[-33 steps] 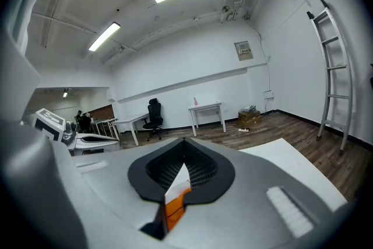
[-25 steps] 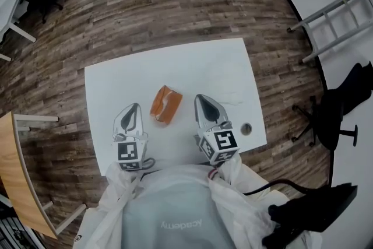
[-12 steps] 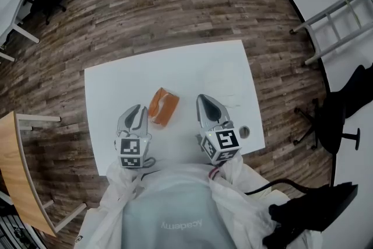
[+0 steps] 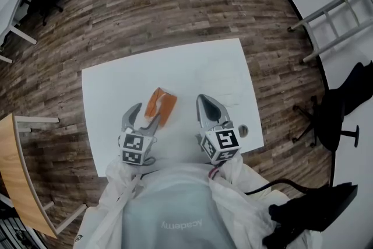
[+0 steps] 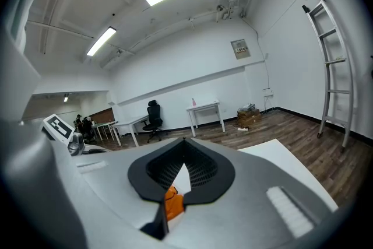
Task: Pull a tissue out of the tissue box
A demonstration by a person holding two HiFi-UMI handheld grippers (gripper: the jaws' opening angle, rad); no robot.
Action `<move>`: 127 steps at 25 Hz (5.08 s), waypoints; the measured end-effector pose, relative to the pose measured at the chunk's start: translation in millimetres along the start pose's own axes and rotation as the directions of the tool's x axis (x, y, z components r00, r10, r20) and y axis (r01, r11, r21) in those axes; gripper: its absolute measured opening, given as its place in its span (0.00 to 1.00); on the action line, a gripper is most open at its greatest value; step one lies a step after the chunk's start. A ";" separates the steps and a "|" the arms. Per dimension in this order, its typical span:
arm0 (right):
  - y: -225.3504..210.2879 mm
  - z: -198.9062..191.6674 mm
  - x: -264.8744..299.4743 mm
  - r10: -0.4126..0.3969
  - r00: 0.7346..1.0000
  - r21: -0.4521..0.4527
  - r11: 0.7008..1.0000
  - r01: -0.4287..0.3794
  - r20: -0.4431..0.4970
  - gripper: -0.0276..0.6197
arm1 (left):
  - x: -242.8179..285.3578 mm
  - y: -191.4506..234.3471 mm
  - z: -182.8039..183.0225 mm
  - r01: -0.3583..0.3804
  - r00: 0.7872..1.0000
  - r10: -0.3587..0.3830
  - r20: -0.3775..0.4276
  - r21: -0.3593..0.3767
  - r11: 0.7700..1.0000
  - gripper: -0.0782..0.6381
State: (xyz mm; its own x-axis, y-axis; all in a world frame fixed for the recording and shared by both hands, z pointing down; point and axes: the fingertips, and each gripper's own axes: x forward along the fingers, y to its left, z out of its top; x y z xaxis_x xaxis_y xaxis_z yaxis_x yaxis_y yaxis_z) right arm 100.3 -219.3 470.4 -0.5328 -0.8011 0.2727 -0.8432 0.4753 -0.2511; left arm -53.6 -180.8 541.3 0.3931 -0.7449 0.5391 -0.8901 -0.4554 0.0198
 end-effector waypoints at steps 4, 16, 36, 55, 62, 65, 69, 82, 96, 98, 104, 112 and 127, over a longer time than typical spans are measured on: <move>2.4 -0.7 -0.3 -0.012 1.000 -0.003 1.000 0.012 -0.005 0.04 | 8.4 -1.3 -10.6 0.034 0.999 -0.034 -0.038 -0.014 0.999 0.58; -10.3 -3.8 -4.5 -0.061 0.998 -0.011 0.998 0.061 -0.028 0.04 | 38.3 -1.5 -20.6 0.070 0.994 -0.075 -0.075 -0.068 0.995 0.57; -9.6 -8.2 -4.3 -0.070 0.996 -0.014 0.998 0.069 -0.054 0.04 | 65.9 -1.0 -48.1 0.082 0.977 -0.115 -0.181 -0.179 0.981 0.44; -12.9 -11.7 -5.4 -0.081 0.994 -0.010 0.997 0.080 -0.067 0.04 | 79.3 -3.6 -67.7 0.095 0.963 -0.156 -0.222 -0.263 0.960 0.29; -13.4 -11.9 -5.8 -0.082 0.994 -0.009 0.997 0.081 -0.068 0.04 | 79.4 -4.1 -70.4 0.101 0.960 -0.169 -0.223 -0.285 0.953 0.26; -13.7 -12.1 -5.8 -0.083 0.994 -0.010 0.997 0.082 -0.068 0.04 | 79.9 -3.2 -70.6 0.102 0.961 -0.170 -0.218 -0.293 0.951 0.23; -13.8 -12.7 -5.8 -0.084 0.994 -0.012 0.996 0.084 -0.068 0.04 | 80.5 -3.2 -72.4 0.103 0.960 -0.173 -0.219 -0.297 0.949 0.20; -17.7 -10.3 -6.0 -0.091 0.994 -0.014 0.996 0.091 -0.061 0.04 | 82.9 -2.6 -76.9 0.104 0.956 -0.184 -0.229 -0.321 0.941 0.11; -20.0 -11.2 -8.3 -0.097 0.993 -0.005 0.995 0.097 -0.059 0.04 | 84.8 -2.1 -74.9 0.105 0.954 -0.188 -0.236 -0.325 0.940 0.11; -20.2 -11.6 -8.6 -0.098 0.993 -0.004 0.995 0.098 -0.059 0.04 | 84.8 -2.3 -74.3 0.105 0.954 -0.188 -0.236 -0.324 0.940 0.11; -18.8 -9.4 -10.7 -0.099 0.994 -0.004 0.995 0.099 -0.055 0.04 | 81.8 -3.5 -69.2 0.110 0.954 -0.190 -0.231 -0.318 0.942 0.11; -17.3 -9.3 -8.6 -0.091 0.994 -0.004 0.996 0.091 -0.053 0.04 | 81.0 -1.2 -65.7 0.109 0.958 -0.184 -0.222 -0.313 0.943 0.11; -17.0 -8.4 -6.8 -0.085 0.995 -0.001 0.996 0.085 -0.044 0.04 | 76.9 2.4 -54.3 0.109 0.963 -0.174 -0.204 -0.297 0.949 0.11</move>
State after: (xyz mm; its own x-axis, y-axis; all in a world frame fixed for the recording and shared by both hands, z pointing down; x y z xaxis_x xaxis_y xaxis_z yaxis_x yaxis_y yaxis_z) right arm 117.6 -218.8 480.6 -0.4617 -0.8220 0.3333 -0.8856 0.4056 -0.2264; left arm -38.0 -212.7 628.5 0.4866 -0.5387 0.6878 -0.8702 -0.3682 0.3274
